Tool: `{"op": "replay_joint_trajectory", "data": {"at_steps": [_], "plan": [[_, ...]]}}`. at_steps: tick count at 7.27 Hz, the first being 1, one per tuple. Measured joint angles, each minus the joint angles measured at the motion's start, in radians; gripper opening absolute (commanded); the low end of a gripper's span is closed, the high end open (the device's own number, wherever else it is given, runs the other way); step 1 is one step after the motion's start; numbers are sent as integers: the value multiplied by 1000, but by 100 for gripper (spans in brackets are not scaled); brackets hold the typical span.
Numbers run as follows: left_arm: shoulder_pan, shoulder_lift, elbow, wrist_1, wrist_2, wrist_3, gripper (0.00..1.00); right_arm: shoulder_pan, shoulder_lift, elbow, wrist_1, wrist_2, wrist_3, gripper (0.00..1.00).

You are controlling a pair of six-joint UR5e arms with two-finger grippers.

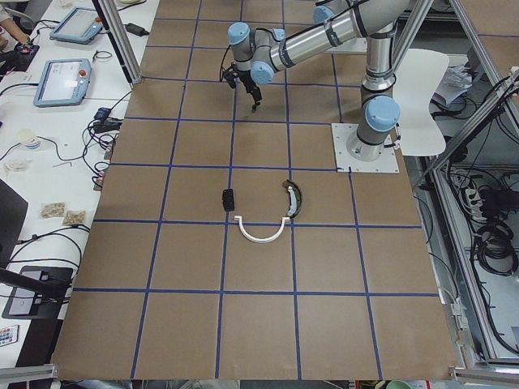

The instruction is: Place bearing gear from tray to pile

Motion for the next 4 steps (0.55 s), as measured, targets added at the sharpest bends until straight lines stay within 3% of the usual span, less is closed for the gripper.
{"op": "replay_joint_trajectory", "data": {"at_steps": [1,2,3,4], "plan": [[0,-16,-20,40,-17,-1,98,-4,20,2,-11,-21,-16,95],[0,-32,-29,60,-25,-4,97,-5,36,3,-24,-33,-29,84],[1,-47,-34,67,-27,-10,88,-6,43,5,-32,-40,-35,76],[1,-59,-34,70,-28,-13,78,-6,48,9,-35,-43,-37,55]]}}
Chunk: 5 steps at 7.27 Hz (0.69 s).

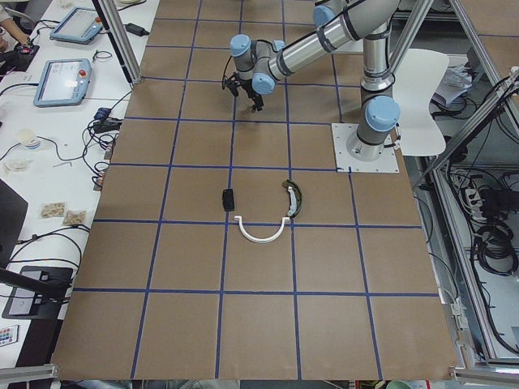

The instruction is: Place bearing gear from tray to pile

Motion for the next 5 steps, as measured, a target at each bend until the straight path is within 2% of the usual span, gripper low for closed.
{"op": "replay_joint_trajectory", "data": {"at_steps": [1,2,3,4,5], "plan": [[1,-8,2,2,1,0,62,0,2,2,0,-2,3,27],[1,-14,4,3,2,1,37,0,3,3,0,-2,9,0],[1,-18,6,4,4,6,13,0,4,4,1,-5,13,0],[2,-20,9,6,7,15,0,0,4,4,4,-17,15,0],[2,-20,11,9,8,28,0,0,3,3,7,-33,15,0]]}}
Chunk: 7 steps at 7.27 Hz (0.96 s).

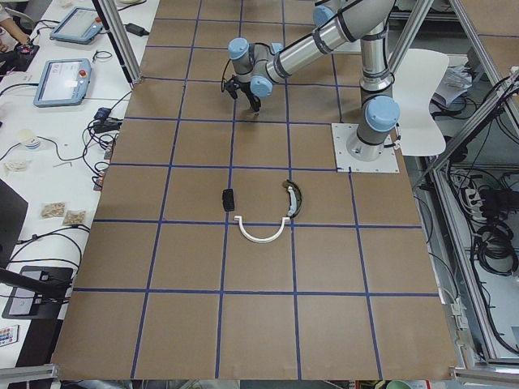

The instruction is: Place bearing gear from tray to pile

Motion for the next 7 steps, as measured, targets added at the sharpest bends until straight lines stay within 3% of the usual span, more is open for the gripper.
{"op": "replay_joint_trajectory", "data": {"at_steps": [2,4,7], "plan": [[8,7,14,3,15,44,0,0,-12,-13,15,-31,-6,0],[119,45,65,-55,75,238,0,30,-100,-16,88,-28,17,0],[486,77,69,-90,96,917,0,311,-261,-4,292,87,398,0]]}}
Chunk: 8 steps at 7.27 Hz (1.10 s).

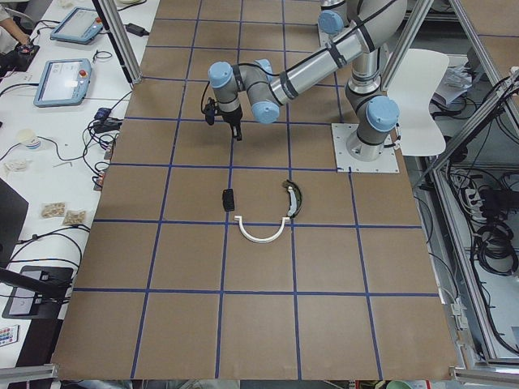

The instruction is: Place bearing gear from tray to pile

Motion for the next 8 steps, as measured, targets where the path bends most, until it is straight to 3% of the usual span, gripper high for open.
{"op": "replay_joint_trajectory", "data": {"at_steps": [2,4,5,6,8], "plan": [[228,-9,-18,35,0,344,0,253,-22,2,37,94,359,0],[325,-24,-38,45,-6,438,0,510,-18,10,34,153,620,0],[336,-41,-39,48,-17,444,32,627,-12,34,16,205,720,0],[340,-55,-39,51,-28,445,94,734,-1,87,-56,251,805,0],[341,-67,-34,55,-34,444,100,857,14,229,-286,301,906,0]]}}
